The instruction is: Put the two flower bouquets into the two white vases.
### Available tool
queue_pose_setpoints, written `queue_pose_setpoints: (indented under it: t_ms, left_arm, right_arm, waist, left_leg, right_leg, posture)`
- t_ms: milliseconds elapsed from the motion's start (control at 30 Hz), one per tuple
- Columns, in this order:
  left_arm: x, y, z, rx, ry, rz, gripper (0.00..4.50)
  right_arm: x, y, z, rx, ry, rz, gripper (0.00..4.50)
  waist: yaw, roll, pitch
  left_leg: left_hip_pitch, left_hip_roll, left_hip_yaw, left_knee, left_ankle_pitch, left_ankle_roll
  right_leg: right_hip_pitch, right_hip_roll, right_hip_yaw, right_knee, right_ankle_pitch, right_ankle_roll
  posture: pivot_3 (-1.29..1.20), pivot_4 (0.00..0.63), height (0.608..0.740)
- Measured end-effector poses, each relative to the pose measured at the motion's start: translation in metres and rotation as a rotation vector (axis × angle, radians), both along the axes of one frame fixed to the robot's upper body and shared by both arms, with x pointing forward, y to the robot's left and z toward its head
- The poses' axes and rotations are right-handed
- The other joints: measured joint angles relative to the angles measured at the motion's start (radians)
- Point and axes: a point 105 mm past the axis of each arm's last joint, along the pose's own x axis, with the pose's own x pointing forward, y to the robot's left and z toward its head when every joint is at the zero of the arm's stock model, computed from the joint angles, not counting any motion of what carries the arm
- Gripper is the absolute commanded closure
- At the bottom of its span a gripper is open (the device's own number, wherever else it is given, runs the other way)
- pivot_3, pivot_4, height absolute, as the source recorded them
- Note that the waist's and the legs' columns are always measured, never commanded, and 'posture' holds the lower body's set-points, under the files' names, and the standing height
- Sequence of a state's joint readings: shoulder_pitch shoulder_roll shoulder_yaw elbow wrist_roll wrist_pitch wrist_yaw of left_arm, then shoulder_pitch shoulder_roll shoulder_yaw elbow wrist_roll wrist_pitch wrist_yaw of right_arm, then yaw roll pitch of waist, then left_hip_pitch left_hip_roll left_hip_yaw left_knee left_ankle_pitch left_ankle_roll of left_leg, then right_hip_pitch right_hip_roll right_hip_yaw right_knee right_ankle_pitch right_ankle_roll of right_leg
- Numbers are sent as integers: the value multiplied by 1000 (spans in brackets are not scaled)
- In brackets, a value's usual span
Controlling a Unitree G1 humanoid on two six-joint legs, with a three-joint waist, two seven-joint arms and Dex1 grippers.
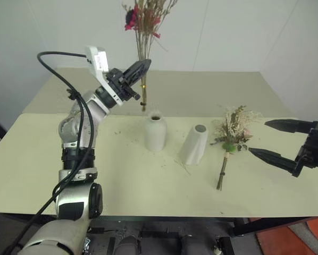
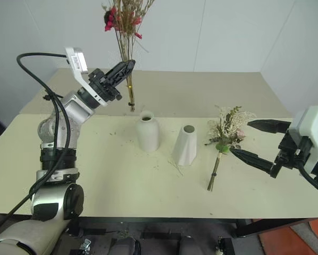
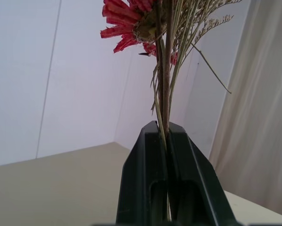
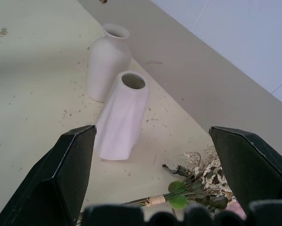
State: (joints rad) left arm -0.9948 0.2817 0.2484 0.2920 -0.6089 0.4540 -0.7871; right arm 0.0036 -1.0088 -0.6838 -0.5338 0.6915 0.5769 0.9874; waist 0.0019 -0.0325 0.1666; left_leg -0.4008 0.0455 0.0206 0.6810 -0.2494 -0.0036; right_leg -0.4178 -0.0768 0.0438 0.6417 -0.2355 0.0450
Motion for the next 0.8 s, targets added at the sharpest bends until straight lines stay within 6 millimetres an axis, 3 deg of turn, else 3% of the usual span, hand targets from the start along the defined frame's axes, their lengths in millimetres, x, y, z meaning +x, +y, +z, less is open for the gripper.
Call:
queue_pose_setpoints:
  t_ms: [400,800]
  left_arm:
    - [14,-29,-16,52,1,-30,4464]
    - [15,-30,-35,94,29,-28,4464]
  right_arm:
    - [-2,1,0,13,0,-15,0]
    - [-5,0,0,18,-2,-31,0]
  waist:
    - [-1,0,0]
    - [-2,0,0]
  left_leg:
    - [0,0,0,0,0,0]
    - [0,0,0,0,0,0]
  right_leg:
    - [0,0,0,0,0,0]
    - [0,0,0,0,0,0]
  posture:
    - [0,150,740]
    - [0,150,740]
